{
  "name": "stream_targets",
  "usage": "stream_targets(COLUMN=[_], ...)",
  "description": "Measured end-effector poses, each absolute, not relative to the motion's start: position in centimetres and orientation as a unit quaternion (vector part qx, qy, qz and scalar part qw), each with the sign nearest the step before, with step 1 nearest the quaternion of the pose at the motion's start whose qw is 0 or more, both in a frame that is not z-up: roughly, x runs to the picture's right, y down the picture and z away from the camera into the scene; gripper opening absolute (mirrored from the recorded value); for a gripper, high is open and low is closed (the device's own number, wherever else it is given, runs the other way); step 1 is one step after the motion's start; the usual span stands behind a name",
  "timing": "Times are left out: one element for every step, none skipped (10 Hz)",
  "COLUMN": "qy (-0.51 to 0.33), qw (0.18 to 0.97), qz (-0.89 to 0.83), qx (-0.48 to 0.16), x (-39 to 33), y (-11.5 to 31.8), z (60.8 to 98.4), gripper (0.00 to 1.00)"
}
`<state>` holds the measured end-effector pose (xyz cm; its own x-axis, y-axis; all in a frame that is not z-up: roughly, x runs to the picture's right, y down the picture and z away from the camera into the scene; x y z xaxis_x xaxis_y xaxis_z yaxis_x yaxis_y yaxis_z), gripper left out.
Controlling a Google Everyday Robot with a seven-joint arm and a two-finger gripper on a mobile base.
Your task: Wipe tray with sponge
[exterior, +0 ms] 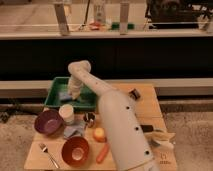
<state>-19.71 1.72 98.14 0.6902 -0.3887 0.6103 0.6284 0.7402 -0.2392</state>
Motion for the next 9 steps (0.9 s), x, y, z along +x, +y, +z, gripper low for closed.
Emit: stream_targets(qy=[-0.285,-0.296,-0.305,-0.311,-0.312,-0.311,-0.311,-0.311,-0.312], qw=[0.891,0.887,0.883,0.879,0.878,0.879,0.88,0.88,0.88], qz=[-0.296,-0.31,-0.32,-0.33,-0.335,-0.333,-0.33,-0.33,-0.327], qx=[-0.196,-0.174,-0.157,-0.147,-0.143,-0.14,-0.14,-0.141,-0.147], x=[-17.7,-15.4,-13.1,-11.9,-11.2,-10.8,-11.0,-11.3,-12.4], y=[1.3,1.0,0.6,0.6,0.6,0.5,0.5,0.4,0.5], z=[97.4,96.6,96.1,95.8,95.7,96.0,96.4,96.5,97.1], gripper=[0.36,0.36,0.36,0.36,0.36,0.36,0.36,0.36,0.36])
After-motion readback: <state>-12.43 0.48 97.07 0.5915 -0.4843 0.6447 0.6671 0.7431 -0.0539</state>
